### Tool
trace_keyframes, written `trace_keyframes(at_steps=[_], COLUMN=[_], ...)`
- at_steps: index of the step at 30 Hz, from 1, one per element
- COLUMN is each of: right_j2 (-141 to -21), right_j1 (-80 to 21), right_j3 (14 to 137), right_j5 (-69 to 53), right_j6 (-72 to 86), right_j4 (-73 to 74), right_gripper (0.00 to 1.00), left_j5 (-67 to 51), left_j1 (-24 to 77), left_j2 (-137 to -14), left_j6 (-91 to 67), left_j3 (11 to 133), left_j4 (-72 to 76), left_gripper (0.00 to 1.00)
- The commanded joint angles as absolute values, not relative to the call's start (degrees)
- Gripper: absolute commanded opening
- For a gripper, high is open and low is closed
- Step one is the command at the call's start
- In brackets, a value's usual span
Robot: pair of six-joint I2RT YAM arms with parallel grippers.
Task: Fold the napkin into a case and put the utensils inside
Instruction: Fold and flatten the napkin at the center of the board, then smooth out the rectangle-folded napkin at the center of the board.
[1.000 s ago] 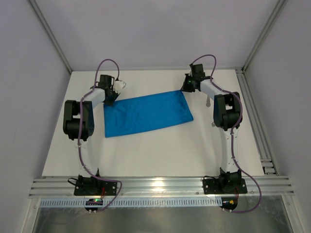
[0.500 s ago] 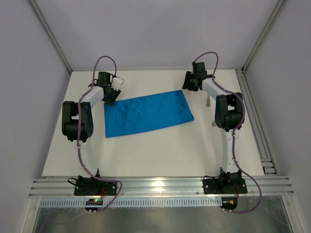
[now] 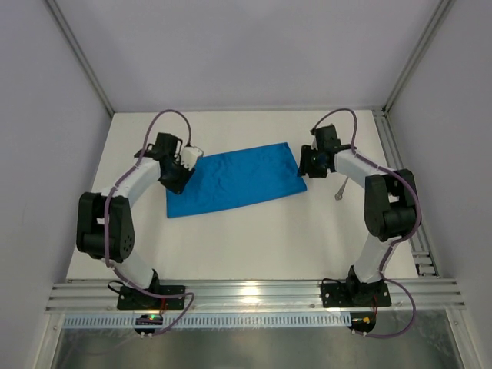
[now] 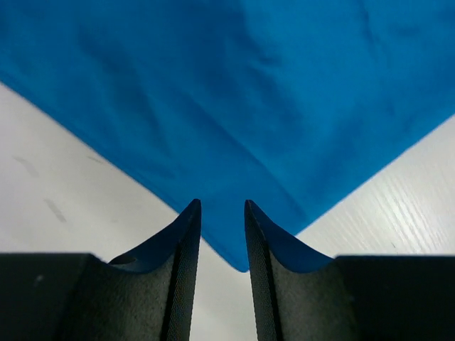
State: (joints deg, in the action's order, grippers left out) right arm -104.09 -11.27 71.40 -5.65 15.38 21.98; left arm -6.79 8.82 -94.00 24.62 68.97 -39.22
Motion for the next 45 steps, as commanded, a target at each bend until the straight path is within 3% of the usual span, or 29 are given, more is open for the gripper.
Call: trace_keyframes(at_steps=[1,6,10,14,19,22,23,24,27,32,33,35,36,37,39,45], right_j2=[-102.75,-102.66,-100.55,-97.92,-92.74,-87.82,-86.58,-84.22,-80.69,-75.15,-75.32,-77.51,-78.74,-81.62,-84.80,-93.95], right_j1=[-11.51,-11.51,-11.60,-11.60,-11.60,-11.60,-11.51,-11.60,-11.51,-14.14,-15.80,-22.21,-24.32,-27.13,-28.82,-31.73], right_j3=[66.54,62.15,58.54,55.47,51.77,48.44,46.86,46.32,46.49,53.06,54.13,56.32,56.77,57.13,57.83,57.40], right_j5=[-10.63,-12.13,-11.60,-11.78,-9.76,-8.96,-8.88,-8.62,-5.11,4.29,7.96,9.31,6.71,4.16,-3.29,-8.35], right_j6=[16.08,17.66,18.45,18.81,19.07,19.77,20.21,20.39,20.30,18.99,18.72,18.63,18.63,18.72,20.90,24.78], right_j4=[20.31,18.28,17.93,17.58,20.21,21.62,22.14,22.58,25.57,30.93,31.29,30.07,28.93,25.61,22.34,13.36], right_gripper=[0.52,0.49,0.26,0.13,0.12,0.18,0.25,0.41,0.52,0.54,0.52,0.37,0.30,0.16,0.04,0.04], left_j5=[-5.98,-3.26,-1.93,-1.58,-0.62,-1.05,-1.84,-2.89,-6.93,-11.25,-11.16,-11.08,-11.16,-11.16,-10.11,-3.27], left_j1=[9.84,9.93,9.84,9.84,9.84,9.76,9.76,9.76,9.76,9.93,9.93,10.37,10.72,11.16,12.65,13.36], left_j2=[-95.45,-96.33,-96.94,-96.07,-92.64,-89.66,-88.87,-86.94,-84.03,-82.61,-82.88,-84.36,-84.90,-85.60,-87.53,-91.58], left_j6=[25.22,24.70,24.78,25.75,27.59,28.74,28.83,29.00,28.57,26.55,26.19,25.05,24.61,24.17,23.91,24.34], left_j3=[63.39,58.89,56.17,54.76,54.05,54.14,54.40,55.45,58.34,61.17,60.82,59.16,58.54,57.58,56.87,54.50], left_j4=[-41.84,-37.36,-36.04,-34.98,-35.33,-35.85,-36.29,-36.82,-39.37,-43.59,-43.42,-42.54,-41.58,-41.22,-39.91,-36.83], left_gripper=[0.33,0.30,0.29,0.29,0.29,0.31,0.32,0.32,0.35,0.34,0.32,0.24,0.20,0.18,0.16,0.15])
